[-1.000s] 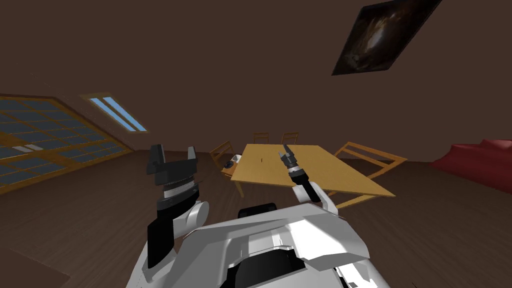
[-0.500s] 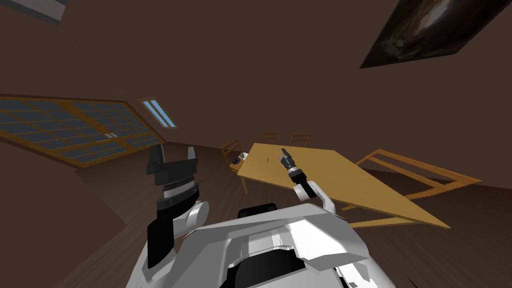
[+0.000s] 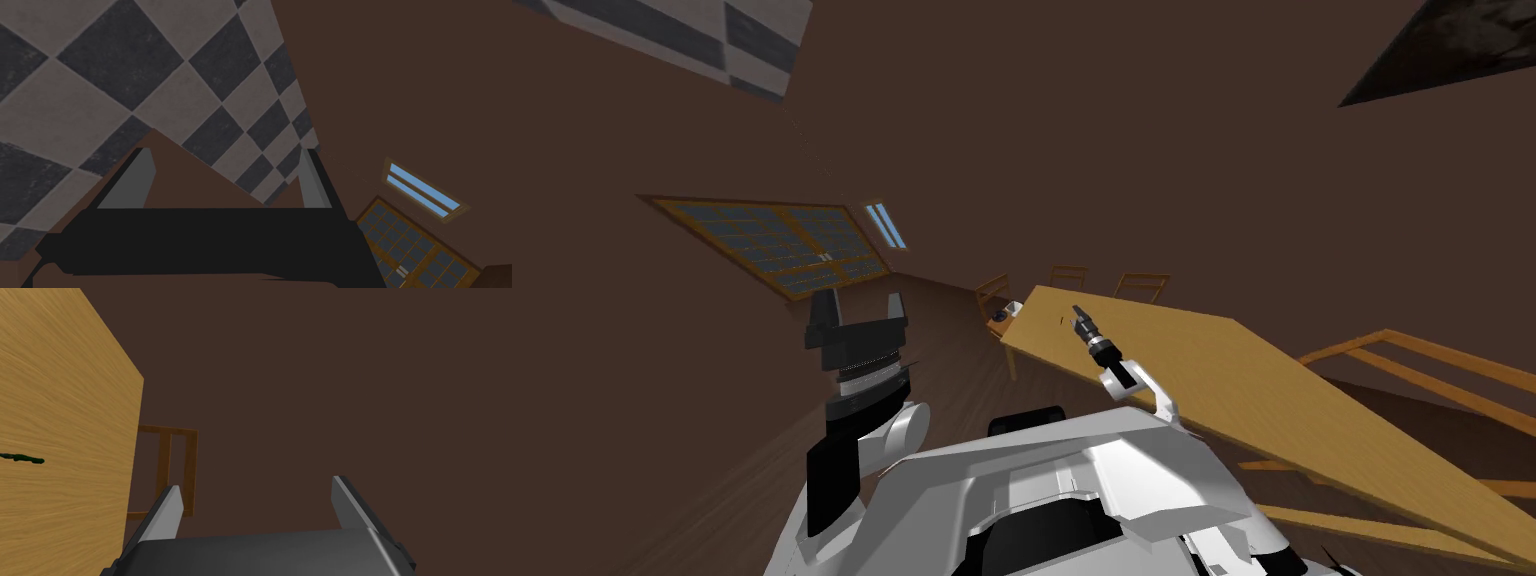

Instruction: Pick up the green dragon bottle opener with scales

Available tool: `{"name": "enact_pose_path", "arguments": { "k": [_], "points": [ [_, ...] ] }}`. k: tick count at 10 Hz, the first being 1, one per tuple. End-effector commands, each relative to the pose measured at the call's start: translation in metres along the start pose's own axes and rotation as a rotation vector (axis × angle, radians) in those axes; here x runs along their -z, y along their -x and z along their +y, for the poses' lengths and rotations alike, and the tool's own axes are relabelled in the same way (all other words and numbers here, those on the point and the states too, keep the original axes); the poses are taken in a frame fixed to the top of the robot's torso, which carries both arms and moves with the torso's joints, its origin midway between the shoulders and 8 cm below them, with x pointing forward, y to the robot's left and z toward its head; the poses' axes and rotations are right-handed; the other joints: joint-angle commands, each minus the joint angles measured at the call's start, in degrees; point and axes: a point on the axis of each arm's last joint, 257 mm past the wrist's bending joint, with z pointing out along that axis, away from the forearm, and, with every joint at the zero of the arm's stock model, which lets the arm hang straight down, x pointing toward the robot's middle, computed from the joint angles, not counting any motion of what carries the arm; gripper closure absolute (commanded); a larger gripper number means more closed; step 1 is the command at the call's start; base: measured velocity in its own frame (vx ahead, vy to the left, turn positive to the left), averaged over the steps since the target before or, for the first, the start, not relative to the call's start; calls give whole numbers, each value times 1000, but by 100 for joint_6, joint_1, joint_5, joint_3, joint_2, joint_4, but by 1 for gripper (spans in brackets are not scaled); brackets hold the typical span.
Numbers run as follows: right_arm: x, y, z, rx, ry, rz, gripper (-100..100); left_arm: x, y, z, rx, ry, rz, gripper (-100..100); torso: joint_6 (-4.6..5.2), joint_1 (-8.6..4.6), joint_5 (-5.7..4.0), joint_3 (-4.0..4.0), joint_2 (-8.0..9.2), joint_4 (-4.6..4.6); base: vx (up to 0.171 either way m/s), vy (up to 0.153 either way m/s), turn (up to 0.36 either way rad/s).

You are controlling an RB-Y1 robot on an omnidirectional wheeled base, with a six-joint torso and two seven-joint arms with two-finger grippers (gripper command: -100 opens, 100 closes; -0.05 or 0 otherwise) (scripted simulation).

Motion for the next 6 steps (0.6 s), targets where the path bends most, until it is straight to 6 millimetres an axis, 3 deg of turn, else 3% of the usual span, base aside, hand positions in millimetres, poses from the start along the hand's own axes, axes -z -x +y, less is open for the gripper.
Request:
{"name": "enact_pose_path", "arguments": {
  "k": [1,6],
  "points": [
    [-3,10,-25,14,-70,-11,-100,0,0,0,0,0,0,0,0,0,0,0,0,0,-29,9,294],
    [3,35,-91,47,-233,-47,-100,0,0,0,0,0,0,0,-6,0,0,-3,-6,-1,-16,-3,253]
  ]
}}
